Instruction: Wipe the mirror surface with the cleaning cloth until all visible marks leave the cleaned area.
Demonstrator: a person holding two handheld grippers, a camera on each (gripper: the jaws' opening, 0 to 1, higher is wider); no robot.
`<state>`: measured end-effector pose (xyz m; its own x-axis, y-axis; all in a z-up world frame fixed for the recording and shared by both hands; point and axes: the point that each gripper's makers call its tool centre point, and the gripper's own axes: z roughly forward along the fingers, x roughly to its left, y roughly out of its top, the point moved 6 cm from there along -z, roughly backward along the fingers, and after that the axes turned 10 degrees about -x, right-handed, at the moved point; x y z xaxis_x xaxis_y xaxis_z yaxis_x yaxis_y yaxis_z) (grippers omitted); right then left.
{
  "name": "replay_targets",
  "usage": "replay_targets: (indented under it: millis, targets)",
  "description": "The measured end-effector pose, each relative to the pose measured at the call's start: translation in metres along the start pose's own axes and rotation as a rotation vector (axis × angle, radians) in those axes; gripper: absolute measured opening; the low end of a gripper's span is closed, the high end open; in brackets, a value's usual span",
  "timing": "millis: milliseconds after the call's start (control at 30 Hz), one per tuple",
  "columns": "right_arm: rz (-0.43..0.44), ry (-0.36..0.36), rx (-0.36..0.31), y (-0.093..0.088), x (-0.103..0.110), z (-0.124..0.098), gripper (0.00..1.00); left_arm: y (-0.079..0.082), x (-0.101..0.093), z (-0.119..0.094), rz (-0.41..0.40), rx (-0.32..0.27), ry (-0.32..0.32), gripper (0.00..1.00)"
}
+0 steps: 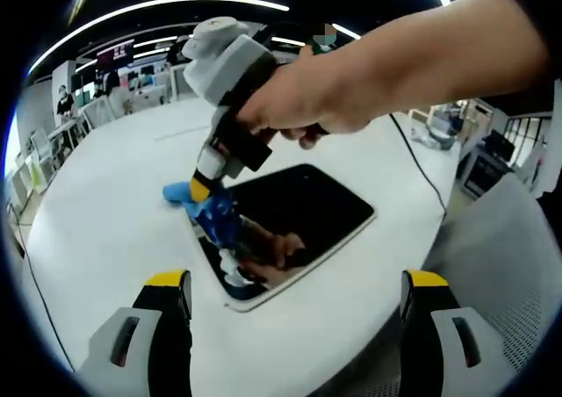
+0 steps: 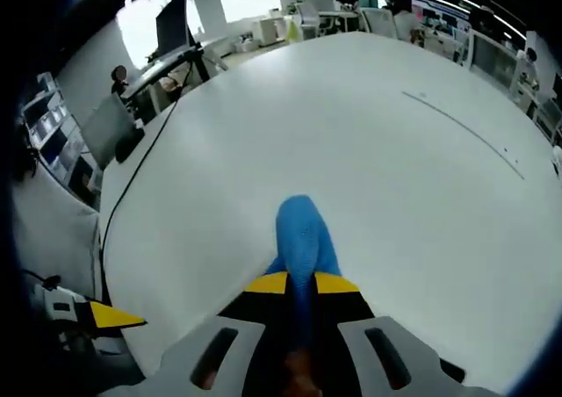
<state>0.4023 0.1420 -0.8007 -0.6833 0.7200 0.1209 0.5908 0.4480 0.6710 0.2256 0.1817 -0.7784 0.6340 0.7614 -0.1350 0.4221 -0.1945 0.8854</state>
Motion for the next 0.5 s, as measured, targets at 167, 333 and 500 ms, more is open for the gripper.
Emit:
replay_targets:
  millis: [167,333,500]
  targets:
    - [-0.014,-0.009,-0.012,-0.0013,0.0009,-0.0005,0.03,0.0,0.0003,0.0013,0.007,0.008,-0.004,1.0]
    - [-0.016,-0.009,-0.016,-0.0031,0.0033,-0.0024,0.03,0.0002,0.0006,0.0014,0.01,0.009,-0.002,1.0]
    - [-0.01,-0.006,-0.025,-0.0083,0.01,-0.0064,0.03,0.0008,0.0004,0.0016,0.031,0.011,-0.002,1.0]
